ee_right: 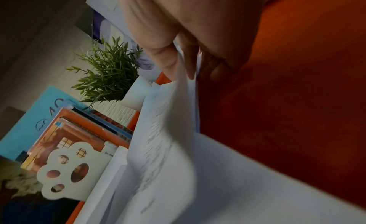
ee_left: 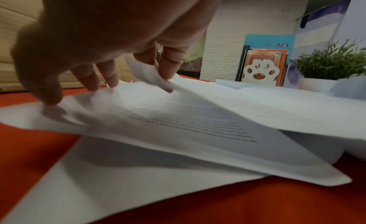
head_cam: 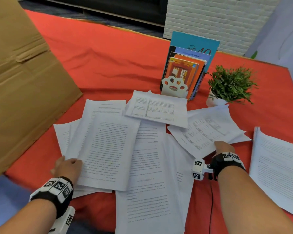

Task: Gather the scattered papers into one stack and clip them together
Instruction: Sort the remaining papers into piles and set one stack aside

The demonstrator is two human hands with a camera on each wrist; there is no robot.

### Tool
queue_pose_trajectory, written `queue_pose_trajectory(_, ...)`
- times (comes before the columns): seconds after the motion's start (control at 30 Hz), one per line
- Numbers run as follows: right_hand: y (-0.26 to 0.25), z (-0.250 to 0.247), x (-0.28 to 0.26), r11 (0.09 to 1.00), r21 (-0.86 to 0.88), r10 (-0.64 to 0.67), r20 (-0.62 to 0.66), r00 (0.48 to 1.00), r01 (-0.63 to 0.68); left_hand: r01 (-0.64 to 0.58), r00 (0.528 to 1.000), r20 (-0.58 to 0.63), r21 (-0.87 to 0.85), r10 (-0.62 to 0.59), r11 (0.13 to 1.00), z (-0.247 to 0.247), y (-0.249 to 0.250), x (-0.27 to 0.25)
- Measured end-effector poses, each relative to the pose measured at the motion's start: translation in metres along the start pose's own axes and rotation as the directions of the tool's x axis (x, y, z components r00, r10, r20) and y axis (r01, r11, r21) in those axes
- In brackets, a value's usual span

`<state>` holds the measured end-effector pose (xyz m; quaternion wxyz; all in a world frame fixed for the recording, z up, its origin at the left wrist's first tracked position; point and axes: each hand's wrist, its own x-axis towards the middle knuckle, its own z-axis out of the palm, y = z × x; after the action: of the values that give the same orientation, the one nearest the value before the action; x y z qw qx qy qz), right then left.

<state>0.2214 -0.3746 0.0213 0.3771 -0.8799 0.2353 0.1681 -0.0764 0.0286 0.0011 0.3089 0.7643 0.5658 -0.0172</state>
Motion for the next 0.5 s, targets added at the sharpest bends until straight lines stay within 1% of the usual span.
queue_pose_trajectory(0.03,-0.001,0.0,-0.006,0.999,0.051,-0.011,-0.005,1.0,0.011,0.016,1.0,0.014,-0.003,-0.016,1.0,0.0,0.0,0.001)
queue_pose_trajectory(0.07,-0.003,-0.001,-0.005,0.994,0.109,0.008,-0.008,1.0,-0.007,0.02,1.0,0.018,-0.002,-0.02,1.0,0.001,-0.001,0.002)
queue_pose_trajectory(0.13,-0.009,0.0,-0.012,0.964,0.265,0.018,-0.003,1.0,-0.017,-0.011,0.999,0.036,0.027,0.01,1.0,0.0,0.0,0.003)
queue_pose_trajectory(0.17,-0.009,-0.002,-0.021,0.953,0.303,0.008,-0.017,1.0,-0.002,-0.019,0.999,0.044,0.04,0.017,0.999,-0.002,0.0,0.005)
queue_pose_trajectory(0.2,-0.015,-0.007,-0.034,0.914,0.405,0.041,-0.04,0.998,-0.021,-0.021,0.999,0.041,0.046,0.019,0.999,-0.003,0.001,0.007)
queue_pose_trajectory(0.23,-0.021,-0.014,-0.054,0.871,0.489,0.066,-0.034,0.997,-0.041,-0.02,0.999,0.039,0.059,0.018,0.998,-0.004,0.001,0.008)
queue_pose_trajectory(0.3,-0.025,-0.033,-0.091,0.846,0.524,0.121,-0.005,0.993,-0.101,-0.035,0.999,0.034,0.095,0.032,0.995,-0.006,0.004,0.01)
queue_pose_trajectory(0.33,-0.018,-0.033,-0.084,0.797,0.594,0.125,0.015,0.992,-0.11,-0.035,0.999,0.01,0.105,0.034,0.994,-0.008,0.004,0.011)
queue_pose_trajectory(0.37,-0.014,-0.036,-0.084,0.771,0.621,0.197,-0.022,0.98,-0.141,-0.04,0.999,-0.005,0.104,0.041,0.994,-0.009,0.005,0.012)
queue_pose_trajectory(0.4,0.003,-0.033,-0.064,0.82,0.556,0.206,-0.064,0.976,-0.137,-0.063,0.998,-0.004,0.098,0.064,0.993,-0.009,0.007,0.013)
queue_pose_trajectory(0.43,0.013,-0.031,-0.058,0.845,0.519,0.2,-0.083,0.976,-0.129,-0.099,0.995,0.004,0.089,0.099,0.991,-0.009,0.007,0.014)
queue_pose_trajectory(0.47,0.023,-0.03,-0.055,0.834,0.539,0.226,-0.14,0.964,-0.117,-0.127,0.992,0.003,0.079,0.127,0.989,-0.008,0.007,0.017)
queue_pose_trajectory(0.5,0.028,-0.031,-0.059,0.843,0.528,0.228,-0.183,0.956,-0.1,-0.137,0.99,-0.011,0.069,0.138,0.988,-0.007,0.007,0.019)
